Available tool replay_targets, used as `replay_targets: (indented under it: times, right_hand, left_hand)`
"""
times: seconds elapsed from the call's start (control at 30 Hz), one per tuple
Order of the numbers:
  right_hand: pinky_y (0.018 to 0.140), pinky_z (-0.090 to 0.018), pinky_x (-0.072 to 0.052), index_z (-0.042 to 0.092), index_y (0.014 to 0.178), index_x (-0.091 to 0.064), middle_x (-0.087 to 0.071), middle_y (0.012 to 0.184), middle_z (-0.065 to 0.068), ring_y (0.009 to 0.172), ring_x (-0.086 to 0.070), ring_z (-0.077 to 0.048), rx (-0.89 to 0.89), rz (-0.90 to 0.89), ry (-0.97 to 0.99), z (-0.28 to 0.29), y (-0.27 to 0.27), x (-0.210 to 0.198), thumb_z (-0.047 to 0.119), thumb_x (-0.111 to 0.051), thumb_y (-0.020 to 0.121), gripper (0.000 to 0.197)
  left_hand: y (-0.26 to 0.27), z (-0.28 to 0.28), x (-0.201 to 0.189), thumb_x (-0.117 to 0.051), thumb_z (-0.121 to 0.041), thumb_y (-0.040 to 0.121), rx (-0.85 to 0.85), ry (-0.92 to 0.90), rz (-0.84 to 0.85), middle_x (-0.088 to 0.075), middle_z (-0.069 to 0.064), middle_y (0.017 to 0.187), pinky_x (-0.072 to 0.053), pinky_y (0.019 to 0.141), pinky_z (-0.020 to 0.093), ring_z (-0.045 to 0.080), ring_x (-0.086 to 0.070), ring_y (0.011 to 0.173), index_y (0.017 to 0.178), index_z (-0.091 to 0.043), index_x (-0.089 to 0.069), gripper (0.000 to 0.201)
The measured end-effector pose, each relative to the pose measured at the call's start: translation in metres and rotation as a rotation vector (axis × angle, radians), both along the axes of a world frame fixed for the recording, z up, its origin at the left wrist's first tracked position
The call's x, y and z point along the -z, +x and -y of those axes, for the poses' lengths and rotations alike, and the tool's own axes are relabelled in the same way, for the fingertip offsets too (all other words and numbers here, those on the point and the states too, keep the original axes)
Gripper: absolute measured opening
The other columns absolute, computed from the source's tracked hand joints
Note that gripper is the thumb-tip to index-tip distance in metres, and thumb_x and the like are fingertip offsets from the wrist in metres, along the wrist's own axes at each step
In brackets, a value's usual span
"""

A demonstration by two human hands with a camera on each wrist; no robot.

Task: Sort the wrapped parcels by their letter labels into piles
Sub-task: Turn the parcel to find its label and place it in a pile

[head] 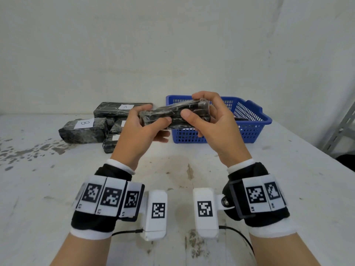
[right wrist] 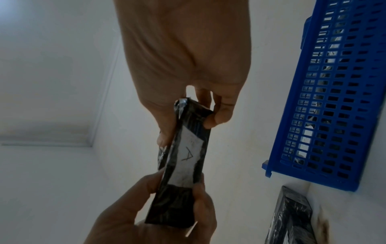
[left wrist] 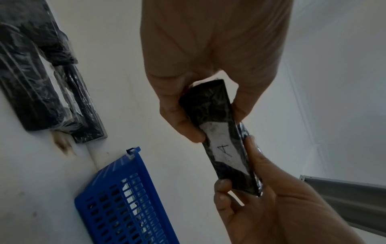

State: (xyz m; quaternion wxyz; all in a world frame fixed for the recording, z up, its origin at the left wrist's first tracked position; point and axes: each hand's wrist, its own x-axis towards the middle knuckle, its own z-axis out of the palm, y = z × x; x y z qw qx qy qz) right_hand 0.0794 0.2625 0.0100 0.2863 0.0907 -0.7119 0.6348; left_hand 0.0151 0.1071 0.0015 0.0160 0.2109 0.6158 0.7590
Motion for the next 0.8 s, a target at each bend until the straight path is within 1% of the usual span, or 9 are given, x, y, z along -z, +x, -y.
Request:
replay_targets:
  times: [0.1,0.2,0.3,0.37,0.43,0.57,0.63,0.7,0.8]
  right_hand:
    - [0.081,-0.018,-0.054,0.019,0.118,-0.055,-0.067,0.105,0.008,0.093,-0.068,0.001,0.005,-0.015,0.041,0.0015,-0.0016,0.0018,0.009,-0.077,0.085,0.041]
    - [0.087,-0.023,-0.055,0.021,0.12,-0.056,-0.068,0.112,0.005,0.102,-0.069,-0.007,-0.017,-0.006,0.014,0.0031,-0.003,0.0035,0.011,-0.076,0.086,0.041]
    - [0.076,-0.027,-0.058,0.027,0.131,-0.055,-0.063,0.127,-0.003,0.098,-0.072,-0.018,-0.033,0.033,-0.004,0.0031,-0.0029,0.0025,0.022,-0.068,0.094,0.04]
    - [0.072,-0.024,-0.057,0.031,0.137,-0.051,-0.063,0.126,-0.004,0.09,-0.072,-0.015,-0.017,0.024,0.008,0.0018,-0.0018,0.0019,0.019,-0.066,0.095,0.046]
    - [0.073,-0.02,-0.055,0.028,0.14,-0.049,-0.066,0.117,-0.002,0.09,-0.07,-0.009,-0.009,0.017,-0.041,0.0003,-0.0017,0.0013,0.015,-0.067,0.095,0.051]
    - [0.075,-0.023,-0.057,0.015,0.134,-0.055,-0.071,0.115,-0.008,0.097,-0.072,-0.016,-0.029,0.04,-0.115,-0.0017,-0.004,0.0007,0.013,-0.064,0.096,0.039]
    - [0.073,-0.025,-0.059,0.014,0.127,-0.057,-0.072,0.108,-0.006,0.089,-0.071,-0.017,-0.025,0.045,-0.103,-0.0025,-0.0039,0.0002,0.011,-0.064,0.096,0.033]
    - [0.063,-0.027,-0.058,0.018,0.124,-0.06,-0.072,0.101,-0.003,0.076,-0.069,-0.017,-0.007,0.076,-0.081,-0.0025,-0.0019,-0.0012,0.017,-0.064,0.097,0.028]
    - [0.05,-0.027,-0.044,0.022,0.12,-0.063,-0.068,0.091,-0.002,0.063,-0.059,-0.015,0.028,0.114,-0.024,-0.0024,-0.0014,-0.001,0.029,-0.06,0.099,0.022]
  left_hand:
    - [0.0002,0.0017,0.0,-0.07,-0.009,0.085,-0.021,-0.048,-0.039,-0.068,0.015,0.094,-0.05,0.049,0.025,0.016,-0.063,0.059,0.128,-0.005,-0.049,0.048]
    - [0.0026,0.0025,-0.0021,-0.069,0.001,0.084,-0.04,-0.006,-0.089,-0.065,0.011,0.09,-0.051,0.051,0.025,0.016,-0.06,0.059,0.12,-0.009,-0.051,0.042]
    - [0.0033,0.0036,-0.0028,-0.068,0.006,0.082,-0.035,0.025,-0.17,-0.063,0.007,0.11,-0.058,0.066,0.029,0.021,-0.065,0.082,0.12,-0.018,-0.05,0.048]
    - [0.0043,0.0038,-0.0037,-0.068,-0.002,0.078,0.047,0.063,-0.136,-0.062,0.008,0.115,-0.058,0.074,0.032,0.023,-0.066,0.093,0.122,-0.021,-0.05,0.051]
    - [0.0053,0.0034,-0.0054,-0.064,-0.015,0.081,0.103,0.096,-0.084,-0.065,0.008,0.114,-0.057,0.075,0.032,0.02,-0.069,0.092,0.123,-0.022,-0.051,0.045]
    - [0.004,0.0032,-0.0052,-0.051,-0.012,0.098,0.069,0.093,-0.089,-0.068,0.004,0.107,-0.058,0.076,0.031,0.016,-0.069,0.088,0.133,-0.021,-0.048,0.036]
    - [0.0032,0.0034,-0.0046,-0.049,-0.018,0.1,0.054,0.058,-0.081,-0.067,0.005,0.111,-0.059,0.072,0.033,0.019,-0.07,0.088,0.135,-0.018,-0.047,0.036]
    - [0.0027,0.0043,-0.0041,-0.047,-0.022,0.1,0.047,0.032,-0.075,-0.069,0.007,0.102,-0.057,0.061,0.032,0.023,-0.072,0.075,0.131,-0.011,-0.049,0.032]
    - [0.0021,0.0058,-0.0044,-0.046,-0.024,0.101,0.031,0.035,-0.092,-0.071,0.008,0.092,-0.055,0.057,0.031,0.025,-0.069,0.065,0.119,-0.01,-0.054,0.024]
